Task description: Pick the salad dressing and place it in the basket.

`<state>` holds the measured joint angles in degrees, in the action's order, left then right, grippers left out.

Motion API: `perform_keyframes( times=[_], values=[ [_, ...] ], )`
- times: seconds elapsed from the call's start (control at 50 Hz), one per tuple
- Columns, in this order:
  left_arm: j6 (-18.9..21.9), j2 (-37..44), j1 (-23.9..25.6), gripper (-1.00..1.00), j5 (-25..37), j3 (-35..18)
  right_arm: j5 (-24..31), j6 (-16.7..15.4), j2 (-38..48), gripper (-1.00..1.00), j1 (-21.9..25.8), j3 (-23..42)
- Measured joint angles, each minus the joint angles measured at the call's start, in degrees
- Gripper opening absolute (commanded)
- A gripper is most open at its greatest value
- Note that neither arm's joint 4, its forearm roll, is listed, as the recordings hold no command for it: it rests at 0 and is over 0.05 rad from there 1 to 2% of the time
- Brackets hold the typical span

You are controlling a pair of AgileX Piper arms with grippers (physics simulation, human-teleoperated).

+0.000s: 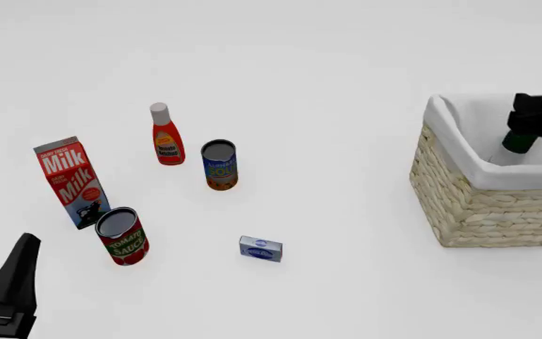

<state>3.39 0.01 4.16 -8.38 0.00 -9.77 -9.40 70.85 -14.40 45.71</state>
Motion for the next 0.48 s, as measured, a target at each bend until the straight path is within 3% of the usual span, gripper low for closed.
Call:
perform_keyframes(
  times=[0.48],
  values=[
    [0.2,0.0,0.0,1.0,-0.1,0.0,4.8,2.3,-19.1,1.0,3.3,-10.2]
  ],
)
